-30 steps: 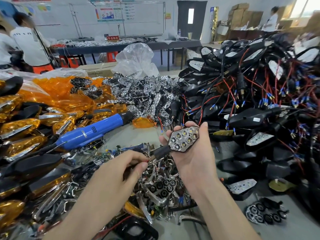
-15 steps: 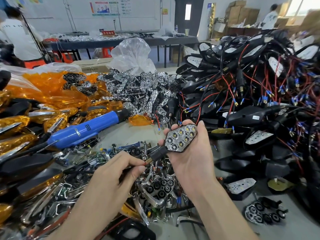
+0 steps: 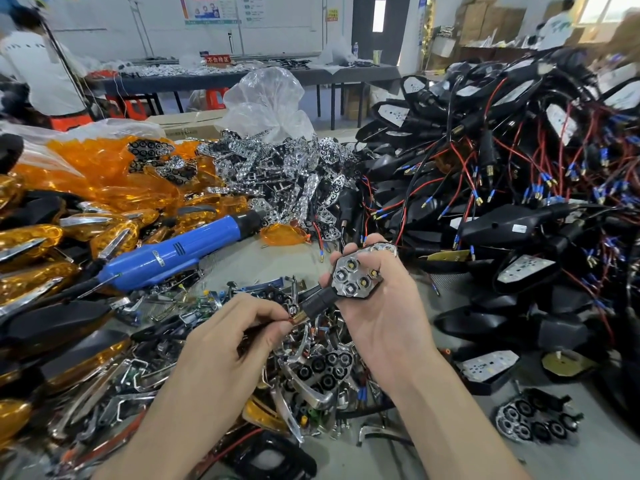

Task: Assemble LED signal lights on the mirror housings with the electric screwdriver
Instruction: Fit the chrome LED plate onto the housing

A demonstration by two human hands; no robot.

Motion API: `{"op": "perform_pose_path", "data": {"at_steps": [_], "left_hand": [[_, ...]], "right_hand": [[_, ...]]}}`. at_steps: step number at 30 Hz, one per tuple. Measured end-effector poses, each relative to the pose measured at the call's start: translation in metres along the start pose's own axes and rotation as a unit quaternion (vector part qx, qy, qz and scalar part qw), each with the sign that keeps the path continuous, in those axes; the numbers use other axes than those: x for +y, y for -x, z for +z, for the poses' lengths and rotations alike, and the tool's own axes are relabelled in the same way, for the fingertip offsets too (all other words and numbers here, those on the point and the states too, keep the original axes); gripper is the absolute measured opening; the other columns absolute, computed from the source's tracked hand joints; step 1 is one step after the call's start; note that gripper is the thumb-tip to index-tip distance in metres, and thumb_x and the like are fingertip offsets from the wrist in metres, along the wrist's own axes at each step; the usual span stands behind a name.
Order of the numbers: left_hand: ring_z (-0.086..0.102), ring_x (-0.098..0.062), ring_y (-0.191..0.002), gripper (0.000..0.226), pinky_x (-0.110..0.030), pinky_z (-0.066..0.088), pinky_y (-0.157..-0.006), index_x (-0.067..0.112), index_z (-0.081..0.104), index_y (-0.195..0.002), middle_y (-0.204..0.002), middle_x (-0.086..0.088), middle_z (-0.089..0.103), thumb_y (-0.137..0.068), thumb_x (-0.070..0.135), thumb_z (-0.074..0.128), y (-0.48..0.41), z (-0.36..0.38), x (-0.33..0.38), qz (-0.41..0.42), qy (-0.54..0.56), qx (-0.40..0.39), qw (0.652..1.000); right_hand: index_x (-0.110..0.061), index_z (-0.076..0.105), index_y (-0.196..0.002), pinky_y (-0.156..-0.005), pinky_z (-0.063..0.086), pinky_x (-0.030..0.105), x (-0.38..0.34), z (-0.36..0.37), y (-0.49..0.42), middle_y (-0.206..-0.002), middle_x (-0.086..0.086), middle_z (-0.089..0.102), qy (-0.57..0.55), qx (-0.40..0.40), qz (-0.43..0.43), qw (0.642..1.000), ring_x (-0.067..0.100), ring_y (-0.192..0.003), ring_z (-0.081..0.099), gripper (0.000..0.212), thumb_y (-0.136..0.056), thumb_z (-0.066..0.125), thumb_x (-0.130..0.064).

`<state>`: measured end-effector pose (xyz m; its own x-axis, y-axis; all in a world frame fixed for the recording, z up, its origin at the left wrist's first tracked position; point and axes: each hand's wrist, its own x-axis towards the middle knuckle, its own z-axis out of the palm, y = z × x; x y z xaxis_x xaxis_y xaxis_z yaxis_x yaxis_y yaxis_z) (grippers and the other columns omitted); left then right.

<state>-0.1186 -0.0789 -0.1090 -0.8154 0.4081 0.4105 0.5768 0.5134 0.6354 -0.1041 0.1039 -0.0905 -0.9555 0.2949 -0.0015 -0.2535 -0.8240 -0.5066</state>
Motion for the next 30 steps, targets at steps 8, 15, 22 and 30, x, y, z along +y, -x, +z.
{"op": "perform_pose_path", "data": {"at_steps": [8,15,22,30], "left_hand": [[0.062,0.003,-0.09,0.002,-0.006,0.042,-0.074,0.041,0.063,-0.088,-0.095,0.024,0.066,-0.086,0.041,0.061,0.0009,0.0016,0.0039,0.017,-0.001,0.005,1.0],[0.062,-0.002,-0.088,0.003,-0.01,0.043,-0.072,0.039,0.063,-0.086,-0.092,0.02,0.065,-0.086,0.04,0.06,0.0023,0.0015,0.0043,0.02,0.003,0.011,1.0],[0.062,-0.001,-0.09,0.004,-0.008,0.042,-0.073,0.04,0.061,-0.087,-0.093,0.02,0.065,-0.088,0.043,0.058,0.002,0.0004,0.0041,0.025,0.001,0.015,1.0],[0.061,0.002,-0.091,0.003,-0.006,0.041,-0.075,0.042,0.06,-0.09,-0.095,0.022,0.064,-0.089,0.042,0.057,0.0025,-0.0001,0.0044,0.024,-0.01,0.01,1.0]], "right_hand": [[-0.017,0.055,-0.097,-0.059,0.057,0.036,0.0023,-0.0017,-0.0039,-0.079,0.005,0.064,-0.029,0.016,-0.007,0.999,0.023,-0.078,0.065,0.025,-0.094,0.044,0.005],[-0.017,0.055,-0.098,-0.06,0.057,0.036,0.0041,-0.0034,-0.0033,-0.081,0.005,0.063,-0.03,0.009,-0.001,1.0,0.021,-0.076,0.066,0.024,-0.093,0.046,0.004],[-0.016,0.058,-0.101,-0.063,0.058,0.035,0.0046,-0.0029,-0.0028,-0.081,0.005,0.066,-0.02,0.011,-0.008,1.0,0.019,-0.076,0.068,0.023,-0.097,0.048,0.005],[-0.015,0.057,-0.108,-0.079,0.06,0.039,0.0045,-0.007,-0.0013,-0.088,0.007,0.07,-0.014,-0.03,-0.015,0.999,0.022,-0.087,0.07,0.017,-0.1,0.054,0.0]]}}
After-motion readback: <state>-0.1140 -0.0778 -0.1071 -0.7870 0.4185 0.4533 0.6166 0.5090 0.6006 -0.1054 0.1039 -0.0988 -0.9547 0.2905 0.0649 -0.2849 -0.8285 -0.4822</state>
